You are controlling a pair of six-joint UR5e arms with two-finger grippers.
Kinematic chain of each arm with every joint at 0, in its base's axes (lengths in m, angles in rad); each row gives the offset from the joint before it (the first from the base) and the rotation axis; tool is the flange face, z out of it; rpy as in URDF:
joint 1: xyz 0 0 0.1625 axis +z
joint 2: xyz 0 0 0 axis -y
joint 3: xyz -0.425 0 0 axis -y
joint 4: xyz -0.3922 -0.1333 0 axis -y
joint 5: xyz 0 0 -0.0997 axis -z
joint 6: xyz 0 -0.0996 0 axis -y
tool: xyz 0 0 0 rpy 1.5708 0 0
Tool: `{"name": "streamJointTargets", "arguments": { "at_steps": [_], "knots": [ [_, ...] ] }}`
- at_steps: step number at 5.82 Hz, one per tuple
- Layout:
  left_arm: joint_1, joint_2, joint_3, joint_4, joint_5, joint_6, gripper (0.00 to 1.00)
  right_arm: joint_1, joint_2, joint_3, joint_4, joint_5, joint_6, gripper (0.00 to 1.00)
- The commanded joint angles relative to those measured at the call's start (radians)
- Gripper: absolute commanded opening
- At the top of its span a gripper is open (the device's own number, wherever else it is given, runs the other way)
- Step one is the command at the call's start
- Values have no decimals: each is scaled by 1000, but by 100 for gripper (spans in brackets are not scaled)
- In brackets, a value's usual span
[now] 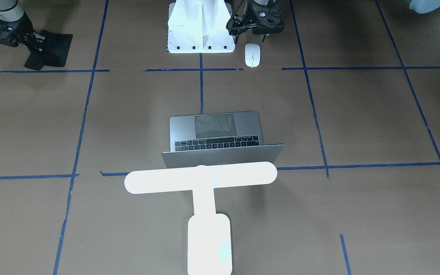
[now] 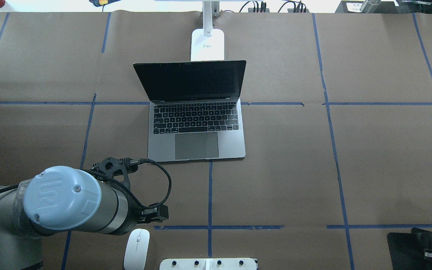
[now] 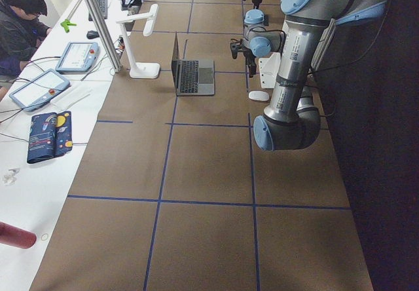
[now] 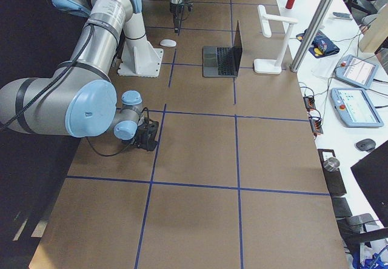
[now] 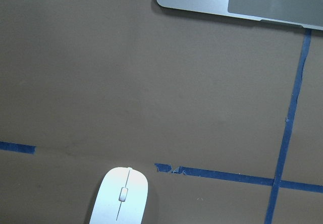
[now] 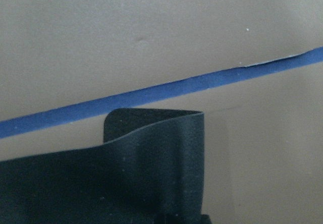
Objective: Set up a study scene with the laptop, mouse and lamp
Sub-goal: 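Grasp the black mouse pad with the right gripper near the robot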
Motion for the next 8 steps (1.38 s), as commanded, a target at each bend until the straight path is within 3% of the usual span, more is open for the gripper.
{"name": "streamJointTargets", "arguments": {
  "at_steps": [1, 2, 4, 8],
  "knots": [
    [0, 0, 1, 0, 0, 0, 100, 2, -3, -1, 1, -2, 0, 15],
    [0, 0, 1, 0, 0, 0, 100, 2, -3, -1, 3, -6, 2, 7],
    [-2, 0, 1, 0, 0, -2, 100, 6, -3, 11, 18, -53, 2, 0],
    [-14, 0, 4, 2, 0, 0, 100, 159, 167, 53, 18, -66, -59, 0]
  ]
}}
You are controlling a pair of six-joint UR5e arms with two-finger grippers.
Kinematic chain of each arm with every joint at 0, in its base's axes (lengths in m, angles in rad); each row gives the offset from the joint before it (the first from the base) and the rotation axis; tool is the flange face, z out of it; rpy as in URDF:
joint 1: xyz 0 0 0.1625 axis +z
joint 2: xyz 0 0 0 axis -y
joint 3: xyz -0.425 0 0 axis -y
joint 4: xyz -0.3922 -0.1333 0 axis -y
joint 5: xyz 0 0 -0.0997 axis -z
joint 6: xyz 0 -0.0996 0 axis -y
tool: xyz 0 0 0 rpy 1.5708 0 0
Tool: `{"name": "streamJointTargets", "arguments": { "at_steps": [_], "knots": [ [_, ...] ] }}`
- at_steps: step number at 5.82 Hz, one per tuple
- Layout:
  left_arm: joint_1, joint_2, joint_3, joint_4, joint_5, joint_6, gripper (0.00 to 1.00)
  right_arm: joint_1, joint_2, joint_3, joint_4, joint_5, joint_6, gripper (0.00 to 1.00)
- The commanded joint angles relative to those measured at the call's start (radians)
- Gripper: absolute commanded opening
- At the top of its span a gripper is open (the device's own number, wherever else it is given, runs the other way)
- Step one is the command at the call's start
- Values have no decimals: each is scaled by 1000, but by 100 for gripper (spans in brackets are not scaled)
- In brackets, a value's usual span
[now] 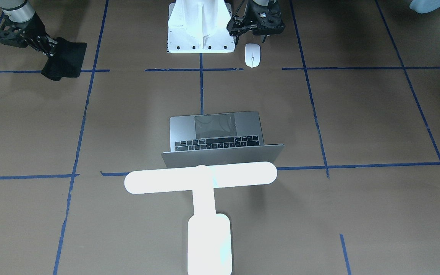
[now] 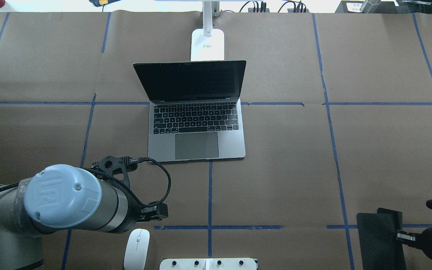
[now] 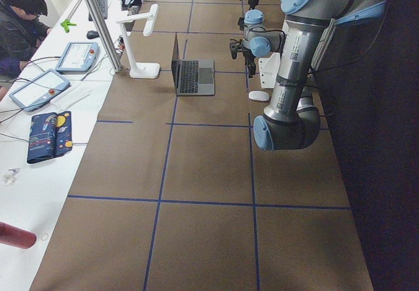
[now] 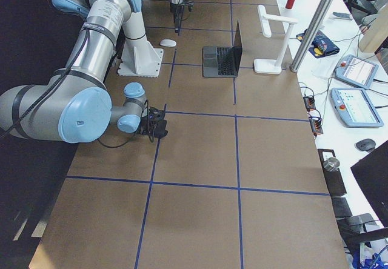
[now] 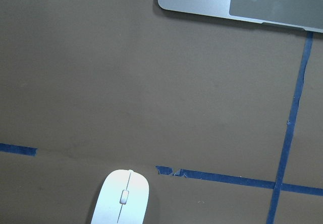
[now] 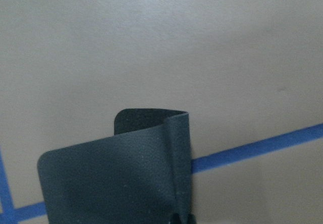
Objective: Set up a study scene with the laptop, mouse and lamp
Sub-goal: 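Carry the black mouse pad with the right gripper beside the laptop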
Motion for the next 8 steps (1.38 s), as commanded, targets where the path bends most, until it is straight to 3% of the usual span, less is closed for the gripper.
{"name": "streamJointTargets", "arguments": {
  "at_steps": [1, 4, 5, 7, 8],
  "knots": [
    [-7, 0, 0, 0, 0, 0, 100, 130, 99, 1, 0, 52, -104, 0],
    [-9, 0, 2, 0, 2, 0, 100, 360, 235, -33, -29, 291, -238, 0],
    [-10, 0, 2, 0, 2, 0, 100, 375, 321, -42, -121, 293, -271, 0],
    [-24, 2, 2, 0, 2, 0, 100, 504, 616, -48, -471, 396, -437, 0],
    [-29, 2, 2, 0, 2, 2, 100, 522, 730, -98, -561, 398, -472, 0]
  ]
}}
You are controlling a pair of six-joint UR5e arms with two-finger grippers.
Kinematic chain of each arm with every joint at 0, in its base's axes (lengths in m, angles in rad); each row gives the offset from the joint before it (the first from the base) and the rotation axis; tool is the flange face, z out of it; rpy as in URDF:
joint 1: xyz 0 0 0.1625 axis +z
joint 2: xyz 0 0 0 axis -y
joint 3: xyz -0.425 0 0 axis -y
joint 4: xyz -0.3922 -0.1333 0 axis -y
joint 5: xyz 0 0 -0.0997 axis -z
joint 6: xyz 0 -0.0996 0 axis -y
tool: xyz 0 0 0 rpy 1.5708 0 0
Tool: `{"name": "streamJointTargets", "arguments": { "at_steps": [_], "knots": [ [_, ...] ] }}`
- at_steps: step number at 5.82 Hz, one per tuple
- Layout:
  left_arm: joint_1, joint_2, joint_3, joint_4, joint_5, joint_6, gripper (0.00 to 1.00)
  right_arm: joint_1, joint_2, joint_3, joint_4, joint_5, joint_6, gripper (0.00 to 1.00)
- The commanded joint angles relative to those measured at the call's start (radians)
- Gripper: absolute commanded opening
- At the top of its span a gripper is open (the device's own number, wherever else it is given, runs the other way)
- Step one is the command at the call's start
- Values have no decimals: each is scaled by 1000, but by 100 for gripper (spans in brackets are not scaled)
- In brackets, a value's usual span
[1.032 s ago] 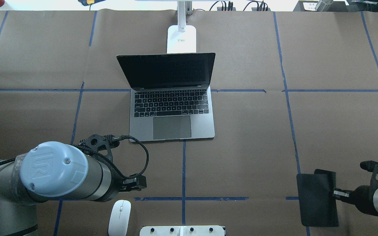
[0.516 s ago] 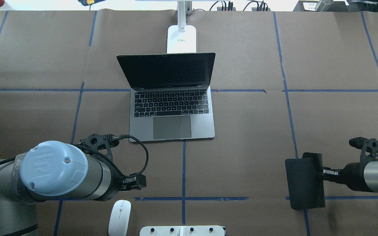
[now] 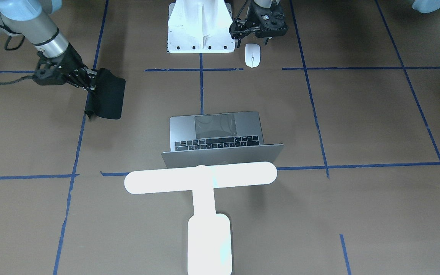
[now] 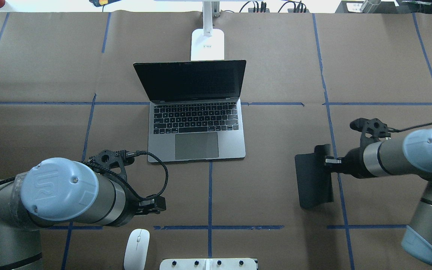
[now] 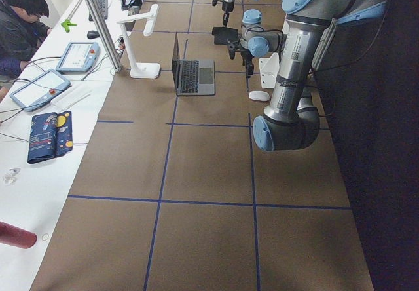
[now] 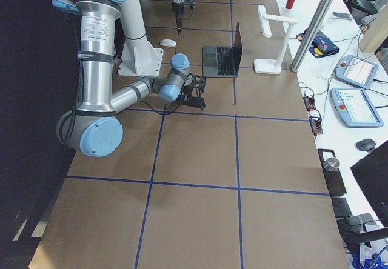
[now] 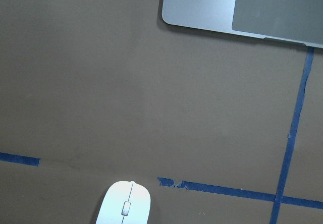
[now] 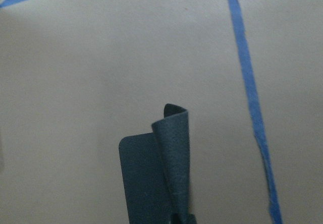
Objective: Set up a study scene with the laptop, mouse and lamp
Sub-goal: 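Carry the black mouse pad with the right gripper beside the laptop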
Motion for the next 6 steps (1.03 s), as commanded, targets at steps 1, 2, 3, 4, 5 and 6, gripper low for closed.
{"name": "streamJointTargets", "arguments": {
  "at_steps": [1, 2, 3, 4, 5, 6],
  "knots": [
    [-14, 0, 1, 0, 0, 1, 100, 51, 167, -80, -109, 20, -48, 0],
    [-16, 0, 2, 0, 0, 1, 100, 80, 231, -133, -109, 37, -56, 0],
    [-17, 0, 2, 0, 0, 3, 100, 108, 339, -233, -107, 52, -80, 0],
    [-19, 0, 2, 0, 0, 3, 100, 143, 419, -303, -104, 104, -89, 0],
    [-19, 0, 2, 0, 0, 1, 100, 164, 438, -330, -101, 132, -118, 0],
    [-22, 0, 2, 0, 0, 3, 100, 166, 442, -362, -101, 134, -187, 0]
  ]
}}
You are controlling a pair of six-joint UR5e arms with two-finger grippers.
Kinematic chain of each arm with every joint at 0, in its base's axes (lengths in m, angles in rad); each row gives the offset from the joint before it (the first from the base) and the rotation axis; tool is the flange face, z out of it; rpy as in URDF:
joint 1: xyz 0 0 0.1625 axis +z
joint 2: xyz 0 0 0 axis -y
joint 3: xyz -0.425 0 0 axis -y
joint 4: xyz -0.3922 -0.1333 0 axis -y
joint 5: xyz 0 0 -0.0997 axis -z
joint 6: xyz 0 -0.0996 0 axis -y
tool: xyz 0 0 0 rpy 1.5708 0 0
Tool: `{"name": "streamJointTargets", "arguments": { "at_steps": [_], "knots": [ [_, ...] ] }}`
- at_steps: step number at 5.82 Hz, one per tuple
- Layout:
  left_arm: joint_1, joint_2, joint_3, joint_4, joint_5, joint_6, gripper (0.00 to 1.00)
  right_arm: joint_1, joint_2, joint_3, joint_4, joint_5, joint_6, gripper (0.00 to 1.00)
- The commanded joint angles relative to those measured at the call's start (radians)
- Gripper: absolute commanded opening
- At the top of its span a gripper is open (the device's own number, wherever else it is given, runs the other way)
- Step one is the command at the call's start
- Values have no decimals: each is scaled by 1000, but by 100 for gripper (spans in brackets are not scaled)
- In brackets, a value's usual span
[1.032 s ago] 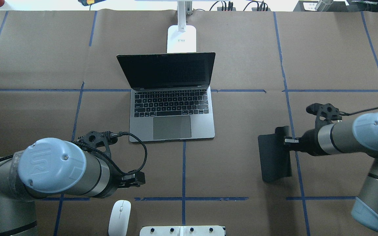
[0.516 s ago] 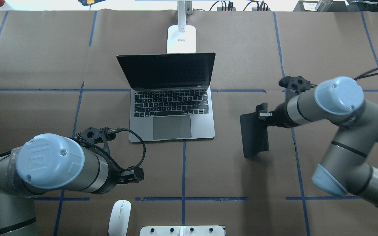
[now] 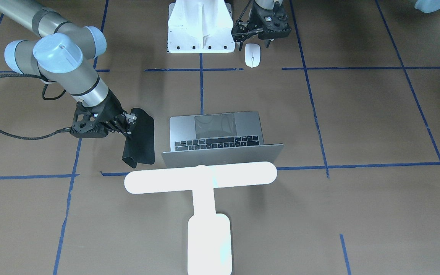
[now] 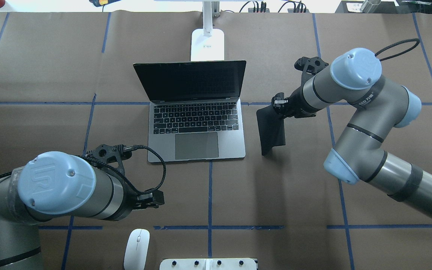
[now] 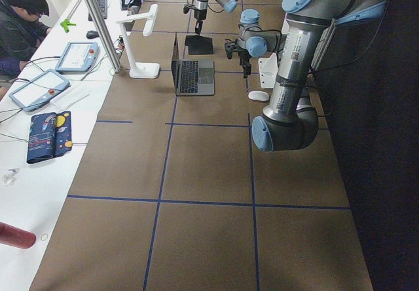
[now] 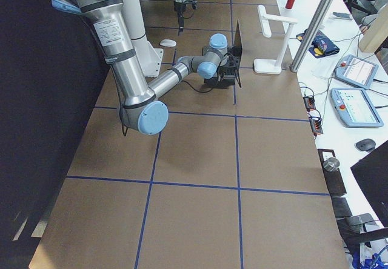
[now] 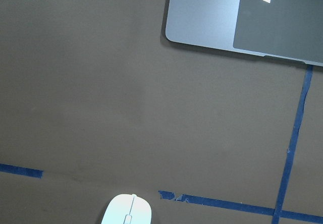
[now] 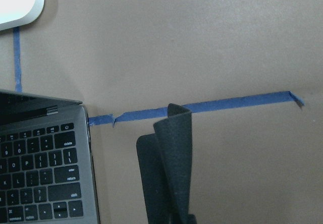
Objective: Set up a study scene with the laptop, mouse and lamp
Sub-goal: 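Carry the black mouse pad with the right gripper beside the laptop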
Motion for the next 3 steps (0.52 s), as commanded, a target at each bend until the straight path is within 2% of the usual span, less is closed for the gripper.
{"name": "streamJointTargets", "arguments": {
  "at_steps": [1, 2, 3],
  "knots": [
    [-2, 0, 0, 0, 0, 1, 100, 12, 9, -34, 1, 55, -63, 0],
    [-3, 0, 0, 0, 0, 1, 100, 12, 3, -34, -4, 78, -68, 1],
    [-3, 0, 0, 0, 0, 1, 100, 15, 1, -36, -7, 82, -70, 14]
  ]
}}
